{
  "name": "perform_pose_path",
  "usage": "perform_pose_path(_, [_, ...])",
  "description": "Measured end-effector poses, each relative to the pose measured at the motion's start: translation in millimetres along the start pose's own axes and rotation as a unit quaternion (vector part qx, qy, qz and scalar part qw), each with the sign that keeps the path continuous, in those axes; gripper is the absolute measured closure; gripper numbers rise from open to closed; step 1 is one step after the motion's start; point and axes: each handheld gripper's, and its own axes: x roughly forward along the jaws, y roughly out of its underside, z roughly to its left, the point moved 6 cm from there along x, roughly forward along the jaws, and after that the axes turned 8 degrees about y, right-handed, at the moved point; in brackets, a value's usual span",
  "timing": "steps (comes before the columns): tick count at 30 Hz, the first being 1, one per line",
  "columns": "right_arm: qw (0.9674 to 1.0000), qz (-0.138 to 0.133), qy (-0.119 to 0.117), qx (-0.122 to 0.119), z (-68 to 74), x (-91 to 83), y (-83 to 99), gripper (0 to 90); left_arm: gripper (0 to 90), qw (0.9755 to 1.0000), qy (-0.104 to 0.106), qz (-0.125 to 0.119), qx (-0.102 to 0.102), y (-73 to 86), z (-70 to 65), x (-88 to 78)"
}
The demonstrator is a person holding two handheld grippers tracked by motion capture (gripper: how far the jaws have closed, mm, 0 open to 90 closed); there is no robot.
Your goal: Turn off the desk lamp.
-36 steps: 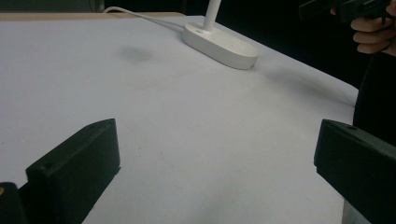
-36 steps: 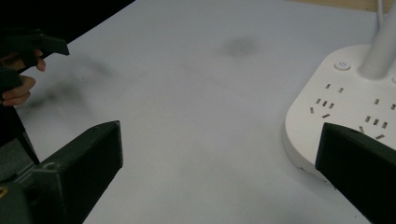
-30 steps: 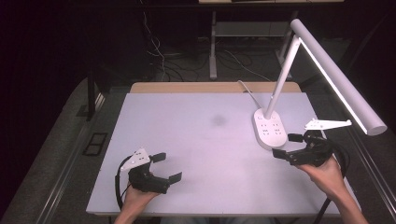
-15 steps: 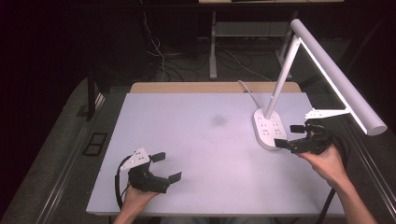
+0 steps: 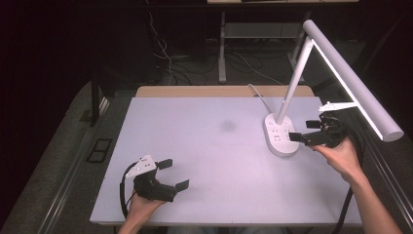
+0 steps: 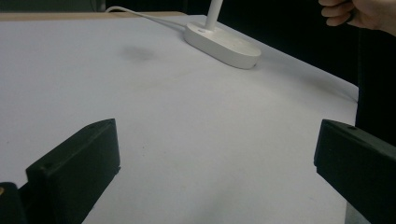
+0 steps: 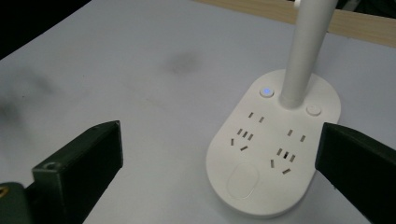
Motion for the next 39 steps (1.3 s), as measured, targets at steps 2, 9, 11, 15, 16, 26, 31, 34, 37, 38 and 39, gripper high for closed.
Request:
perform_pose_path(2, [1.0000, 0.001, 0.003, 0.002, -2.4, 1.6, -1.1, 0.8, 0.0, 1.0000, 0.000, 0.000, 0.000, 0.0, 0.0, 0.0])
perform_pose_path(9, [0.9999, 0.004, 0.011, 0.012, -16.9, 9.2, -9.3, 0.8, 0.0, 1.0000, 0.000, 0.001, 0.000, 0.0, 0.4, -0.2])
perform_pose_path(11, [0.9998, 0.004, 0.016, 0.011, -21.1, 12.0, -11.0, 0.8, 0.0, 1.0000, 0.000, 0.001, 0.000, -0.3, 0.2, -0.5])
perform_pose_path(15, [0.9993, 0.012, 0.028, 0.020, -28.4, 17.5, -13.3, 2.7, 0.0, 1.0000, -0.001, 0.000, -0.001, -0.4, 0.8, -1.5])
perform_pose_path(16, [0.9995, 0.010, 0.026, 0.018, -30.4, 18.4, -14.1, 7.4, 0.0, 1.0000, -0.001, 0.000, -0.001, -0.4, 1.1, -1.6])
perform_pose_path(26, [0.9978, 0.011, 0.061, 0.022, -50.8, 37.6, -15.9, 25.1, 0.0, 1.0000, -0.002, 0.000, 0.000, -0.4, 1.3, -1.9])
perform_pose_path(31, [0.9974, 0.012, 0.064, 0.031, -58.6, 46.3, -14.5, 34.7, 0.0, 1.0000, -0.003, 0.000, 0.000, -0.4, 1.4, -2.3])
perform_pose_path(34, [0.9972, 0.011, 0.065, 0.035, -62.4, 49.4, -13.9, 42.2, 0.0, 1.0000, -0.005, -0.001, 0.000, -0.5, 1.8, -2.5])
perform_pose_path(37, [0.9968, 0.012, 0.065, 0.045, -68.3, 54.6, -13.0, 52.9, 0.0, 1.0000, -0.006, -0.006, -0.001, -1.5, 2.1, -3.3])
perform_pose_path(38, [0.9968, 0.012, 0.065, 0.045, -68.3, 54.6, -13.0, 52.9, 0.0, 0.9999, -0.007, -0.008, -0.002, -1.7, 2.1, -3.7])
perform_pose_path(39, [0.9969, 0.010, 0.062, 0.049, -70.0, 55.5, -13.1, 55.5, 0.0, 0.9999, -0.007, -0.008, -0.002, -1.7, 2.3, -4.0])
